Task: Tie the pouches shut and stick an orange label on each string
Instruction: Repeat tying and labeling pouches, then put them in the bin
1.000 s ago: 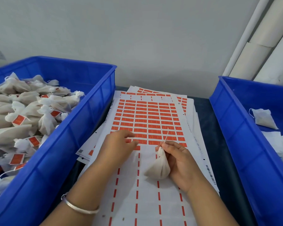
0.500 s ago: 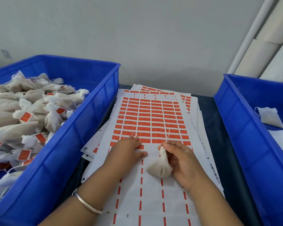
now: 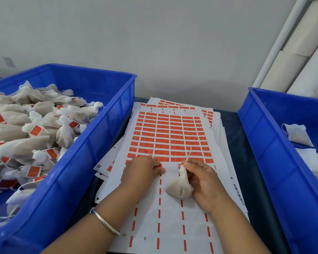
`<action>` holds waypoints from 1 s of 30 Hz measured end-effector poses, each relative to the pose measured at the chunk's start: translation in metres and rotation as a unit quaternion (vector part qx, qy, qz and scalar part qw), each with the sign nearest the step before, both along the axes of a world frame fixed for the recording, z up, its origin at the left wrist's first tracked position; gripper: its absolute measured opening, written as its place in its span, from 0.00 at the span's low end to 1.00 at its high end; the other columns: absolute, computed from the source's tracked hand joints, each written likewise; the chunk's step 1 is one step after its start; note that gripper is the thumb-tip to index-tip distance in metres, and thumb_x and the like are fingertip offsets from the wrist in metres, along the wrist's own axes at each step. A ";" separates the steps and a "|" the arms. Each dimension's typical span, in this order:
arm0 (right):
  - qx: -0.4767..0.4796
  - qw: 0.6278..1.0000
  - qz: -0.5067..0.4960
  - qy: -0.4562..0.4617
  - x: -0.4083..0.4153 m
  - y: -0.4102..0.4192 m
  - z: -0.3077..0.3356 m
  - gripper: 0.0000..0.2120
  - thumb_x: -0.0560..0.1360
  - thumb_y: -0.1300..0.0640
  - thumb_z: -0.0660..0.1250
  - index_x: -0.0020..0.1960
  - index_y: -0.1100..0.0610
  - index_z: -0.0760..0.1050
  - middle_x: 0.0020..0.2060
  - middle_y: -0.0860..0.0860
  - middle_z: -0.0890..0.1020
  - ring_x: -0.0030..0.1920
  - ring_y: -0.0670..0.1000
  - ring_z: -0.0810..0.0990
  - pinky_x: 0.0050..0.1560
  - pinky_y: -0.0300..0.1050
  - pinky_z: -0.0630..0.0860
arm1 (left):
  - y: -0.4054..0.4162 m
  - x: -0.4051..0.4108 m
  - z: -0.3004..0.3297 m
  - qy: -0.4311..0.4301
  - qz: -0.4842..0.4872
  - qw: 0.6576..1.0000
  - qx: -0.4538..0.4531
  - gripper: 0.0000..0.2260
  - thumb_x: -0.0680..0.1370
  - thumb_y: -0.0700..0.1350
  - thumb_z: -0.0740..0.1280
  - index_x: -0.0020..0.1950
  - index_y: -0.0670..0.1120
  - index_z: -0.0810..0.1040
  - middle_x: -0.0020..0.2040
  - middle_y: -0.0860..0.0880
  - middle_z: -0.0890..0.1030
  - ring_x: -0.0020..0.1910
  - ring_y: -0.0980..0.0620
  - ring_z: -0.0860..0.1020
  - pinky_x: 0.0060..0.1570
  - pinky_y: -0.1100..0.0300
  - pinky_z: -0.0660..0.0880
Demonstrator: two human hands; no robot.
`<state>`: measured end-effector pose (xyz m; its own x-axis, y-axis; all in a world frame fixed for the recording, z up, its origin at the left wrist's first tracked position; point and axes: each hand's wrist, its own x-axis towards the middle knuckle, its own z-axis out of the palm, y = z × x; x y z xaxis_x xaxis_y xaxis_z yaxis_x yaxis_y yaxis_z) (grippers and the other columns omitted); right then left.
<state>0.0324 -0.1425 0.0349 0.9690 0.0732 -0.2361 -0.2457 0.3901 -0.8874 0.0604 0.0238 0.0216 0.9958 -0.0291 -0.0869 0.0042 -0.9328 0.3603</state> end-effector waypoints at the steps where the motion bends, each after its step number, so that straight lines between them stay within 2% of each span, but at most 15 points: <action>1: 0.000 1.000 -0.003 0.001 0.000 0.000 0.000 0.11 0.73 0.61 0.68 0.37 0.50 0.85 0.42 0.49 0.86 0.45 0.52 0.84 0.40 0.43 0.82 | 0.000 0.000 0.000 -0.001 0.008 1.000 -0.008 0.21 0.76 0.58 0.64 0.67 0.53 0.73 0.66 0.54 0.75 0.61 0.50 0.76 0.62 0.57 0.70; 12: 0.006 1.000 -0.008 -0.011 -0.004 -0.002 -0.004 0.13 0.74 0.62 0.68 0.36 0.50 0.85 0.40 0.50 0.86 0.41 0.50 0.85 0.36 0.43 0.80 | 0.001 -0.010 -0.014 -0.087 0.022 0.995 -0.039 0.17 0.77 0.60 0.59 0.63 0.58 0.76 0.64 0.60 0.75 0.60 0.56 0.76 0.63 0.59 0.67; 19: -0.004 1.000 -0.003 -0.008 -0.002 -0.004 -0.006 0.10 0.74 0.61 0.68 0.38 0.51 0.85 0.42 0.51 0.86 0.45 0.53 0.85 0.43 0.47 0.82 | 0.001 -0.009 -0.016 -0.107 0.043 0.992 -0.054 0.15 0.79 0.56 0.59 0.61 0.55 0.77 0.59 0.58 0.79 0.53 0.57 0.79 0.58 0.64 0.69; 22: -0.003 1.000 0.002 -0.011 -0.002 -0.005 -0.006 0.10 0.73 0.61 0.69 0.38 0.49 0.85 0.42 0.50 0.86 0.44 0.51 0.85 0.42 0.46 0.82 | 0.002 -0.010 -0.017 -0.112 0.069 0.987 -0.089 0.13 0.78 0.55 0.61 0.59 0.54 0.78 0.58 0.58 0.80 0.50 0.56 0.79 0.53 0.67 0.67; 26: 0.001 1.000 0.005 -0.019 -0.002 -0.005 -0.006 0.11 0.73 0.61 0.68 0.39 0.48 0.85 0.43 0.49 0.86 0.45 0.50 0.85 0.41 0.45 0.82 | 0.002 -0.010 -0.017 -0.096 0.085 0.984 -0.125 0.17 0.77 0.58 0.62 0.64 0.56 0.75 0.64 0.58 0.76 0.58 0.54 0.77 0.58 0.59 0.71; 28: 0.001 1.000 0.006 -0.020 -0.002 -0.005 -0.006 0.11 0.74 0.61 0.68 0.39 0.48 0.85 0.43 0.49 0.86 0.45 0.50 0.85 0.40 0.44 0.81 | 0.001 -0.009 -0.018 -0.075 0.075 0.989 -0.107 0.22 0.75 0.60 0.64 0.67 0.56 0.72 0.67 0.59 0.72 0.63 0.54 0.74 0.61 0.54 0.71; 30: -0.003 1.000 0.008 -0.022 -0.003 -0.004 -0.006 0.12 0.74 0.61 0.68 0.39 0.47 0.85 0.42 0.48 0.86 0.45 0.50 0.85 0.41 0.45 0.81 | 0.000 -0.008 -0.018 -0.065 0.065 0.992 -0.091 0.22 0.75 0.59 0.64 0.68 0.56 0.72 0.69 0.58 0.70 0.65 0.53 0.72 0.64 0.53 0.68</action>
<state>0.0297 -0.1469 0.0291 0.9773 0.0871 -0.1932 -0.2118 0.3806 -0.9001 0.0524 0.0242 0.0038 0.9946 0.0969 0.0372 0.0627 -0.8471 0.5278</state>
